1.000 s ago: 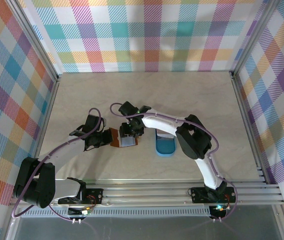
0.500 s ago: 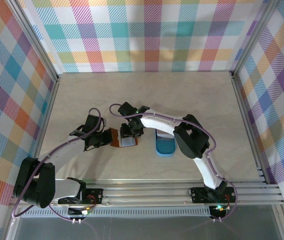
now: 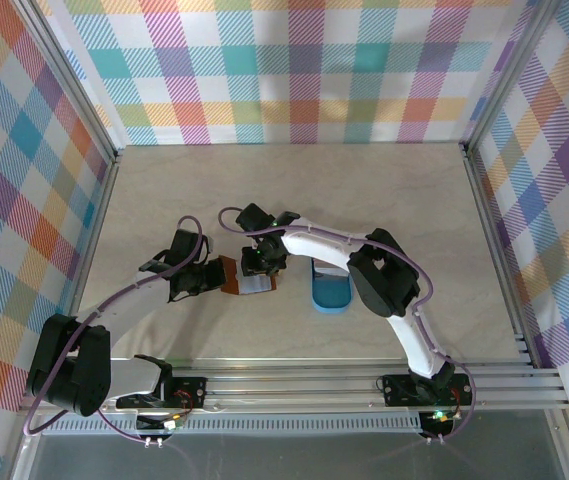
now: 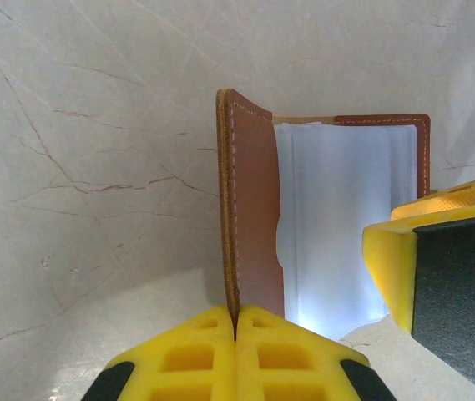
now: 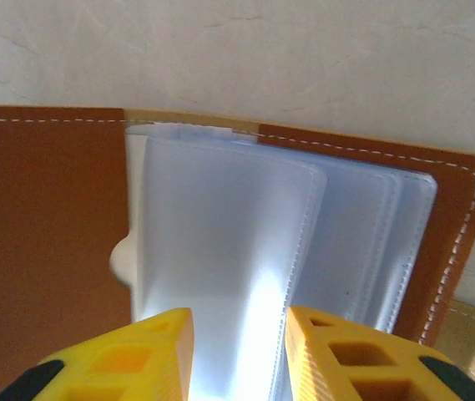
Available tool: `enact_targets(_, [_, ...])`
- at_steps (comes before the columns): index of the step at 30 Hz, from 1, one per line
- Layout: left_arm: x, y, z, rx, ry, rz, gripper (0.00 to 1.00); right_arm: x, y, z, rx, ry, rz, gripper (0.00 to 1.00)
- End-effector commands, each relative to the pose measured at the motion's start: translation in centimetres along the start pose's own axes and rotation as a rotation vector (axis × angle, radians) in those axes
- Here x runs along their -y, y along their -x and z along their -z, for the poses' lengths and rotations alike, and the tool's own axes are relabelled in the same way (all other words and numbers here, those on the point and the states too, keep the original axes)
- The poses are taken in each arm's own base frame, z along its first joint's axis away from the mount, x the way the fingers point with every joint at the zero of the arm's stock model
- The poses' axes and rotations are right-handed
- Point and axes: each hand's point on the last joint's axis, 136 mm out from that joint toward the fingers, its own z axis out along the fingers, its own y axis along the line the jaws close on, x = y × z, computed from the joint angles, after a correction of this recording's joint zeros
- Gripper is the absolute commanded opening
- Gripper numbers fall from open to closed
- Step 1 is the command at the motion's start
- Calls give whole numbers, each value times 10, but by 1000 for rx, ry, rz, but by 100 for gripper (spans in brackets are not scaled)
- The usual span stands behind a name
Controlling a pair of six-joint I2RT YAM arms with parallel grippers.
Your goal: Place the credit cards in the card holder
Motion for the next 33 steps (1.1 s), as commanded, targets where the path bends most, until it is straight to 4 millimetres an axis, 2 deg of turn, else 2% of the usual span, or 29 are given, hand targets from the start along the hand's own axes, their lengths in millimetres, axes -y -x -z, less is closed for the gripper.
enact_targets(1, [0,8,4,21,2,-8,2,-12,3,11,16,61,1,33])
enact_targets(13, [0,8,5,21,2,-5,2,-22,4,16,22,128,-23,32])
enact_targets(33, [1,10,4,19,2,-7,2,-8,6,9,22,53,-38,43])
